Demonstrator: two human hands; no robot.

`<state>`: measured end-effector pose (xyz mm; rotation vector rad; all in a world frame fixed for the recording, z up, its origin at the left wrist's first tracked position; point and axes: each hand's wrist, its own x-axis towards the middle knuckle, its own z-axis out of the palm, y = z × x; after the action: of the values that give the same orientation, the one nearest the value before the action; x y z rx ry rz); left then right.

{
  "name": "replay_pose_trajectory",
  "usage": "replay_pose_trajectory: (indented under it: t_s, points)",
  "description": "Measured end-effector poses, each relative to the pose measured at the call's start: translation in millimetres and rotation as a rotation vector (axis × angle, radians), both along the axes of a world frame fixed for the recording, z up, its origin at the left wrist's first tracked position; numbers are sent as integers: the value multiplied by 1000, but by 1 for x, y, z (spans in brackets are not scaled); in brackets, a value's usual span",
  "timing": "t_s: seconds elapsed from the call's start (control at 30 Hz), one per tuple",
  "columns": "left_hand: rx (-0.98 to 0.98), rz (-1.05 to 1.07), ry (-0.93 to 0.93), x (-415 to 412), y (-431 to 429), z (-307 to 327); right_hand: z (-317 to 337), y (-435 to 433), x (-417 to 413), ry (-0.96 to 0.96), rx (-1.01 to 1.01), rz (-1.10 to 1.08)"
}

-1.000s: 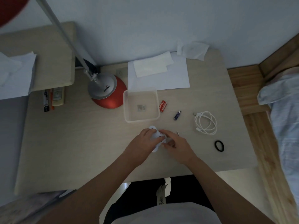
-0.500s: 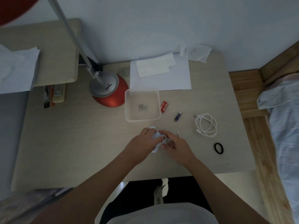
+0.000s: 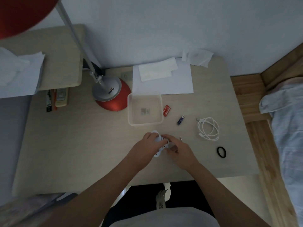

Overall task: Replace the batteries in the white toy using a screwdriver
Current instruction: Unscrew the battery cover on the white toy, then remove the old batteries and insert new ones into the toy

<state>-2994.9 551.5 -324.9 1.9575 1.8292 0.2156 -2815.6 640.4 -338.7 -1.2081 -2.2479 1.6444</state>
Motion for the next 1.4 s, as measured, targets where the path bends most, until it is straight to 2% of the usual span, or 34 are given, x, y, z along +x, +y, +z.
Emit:
replay_pose_trajectory:
  t_s: [0.23, 0.53, 0.97, 1.4]
  points:
    - [90, 89, -31, 4, -7, 13, 0, -1, 2, -22, 28, -12]
    - [23, 472, -107, -47, -56, 2, 0, -4, 1, -68, 22, -4]
    - [-31, 506, -82, -65, -66, -30, 1, -1, 0, -69, 35, 20]
    - [-25, 458, -50, -65, -64, -29, -3, -1, 0, -66, 54, 29]
